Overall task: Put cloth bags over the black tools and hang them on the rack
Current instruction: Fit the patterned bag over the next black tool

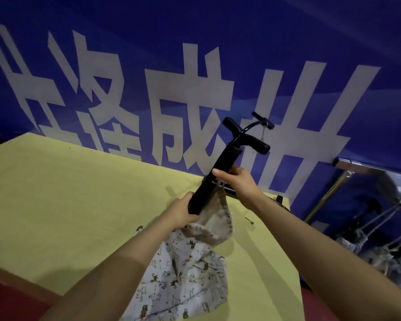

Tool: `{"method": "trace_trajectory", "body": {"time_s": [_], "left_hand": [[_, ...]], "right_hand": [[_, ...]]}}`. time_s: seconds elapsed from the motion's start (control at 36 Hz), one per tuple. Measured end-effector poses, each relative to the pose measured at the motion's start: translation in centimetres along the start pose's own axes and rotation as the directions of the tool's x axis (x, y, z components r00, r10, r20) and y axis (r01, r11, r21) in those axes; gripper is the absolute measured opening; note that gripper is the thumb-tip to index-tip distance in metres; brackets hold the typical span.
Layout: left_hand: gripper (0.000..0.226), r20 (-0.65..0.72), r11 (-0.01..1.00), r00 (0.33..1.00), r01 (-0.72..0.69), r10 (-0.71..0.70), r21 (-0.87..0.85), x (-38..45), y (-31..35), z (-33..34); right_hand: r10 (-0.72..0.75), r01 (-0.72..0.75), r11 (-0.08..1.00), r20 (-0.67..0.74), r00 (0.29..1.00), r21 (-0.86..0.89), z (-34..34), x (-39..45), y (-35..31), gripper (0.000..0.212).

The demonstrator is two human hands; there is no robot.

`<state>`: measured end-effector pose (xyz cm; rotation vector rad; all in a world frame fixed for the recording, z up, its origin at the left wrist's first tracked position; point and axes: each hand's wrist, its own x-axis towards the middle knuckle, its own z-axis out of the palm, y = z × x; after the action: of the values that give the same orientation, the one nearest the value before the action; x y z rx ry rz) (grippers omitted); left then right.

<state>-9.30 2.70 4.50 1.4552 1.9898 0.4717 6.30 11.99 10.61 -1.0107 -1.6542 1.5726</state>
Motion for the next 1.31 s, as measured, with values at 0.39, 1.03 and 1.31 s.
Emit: {"method": "trace_trajectory", "body": {"time_s": [0.39,1.03,1.31], "left_hand": [[0.026,-0.426,0.891,0.904,-0.223,0.038,-0.395,0.0,4.1,-4.5],[0.106,-0.343,0.894,0.853,-0.266,0.392,0.36,-3.1,4.2,-6.2],[0.102,-0.401,0.884,0.849,-0.148,0.344,0.444,-1.6,4.3,-7.4]], "right_hand": [[-0.076,0.07,0.985,-0.034,0.997,-0.161,1.0,-0.5,0.1,0.026],[-0.15,0.154,0.687,0.07,0.986,-0.71,2.8,2.7,4.6,0.087],[-0.274,0.15,0.735,-0.087,0.958,-0.662,0.5,1.0,0.9,0.04]]}}
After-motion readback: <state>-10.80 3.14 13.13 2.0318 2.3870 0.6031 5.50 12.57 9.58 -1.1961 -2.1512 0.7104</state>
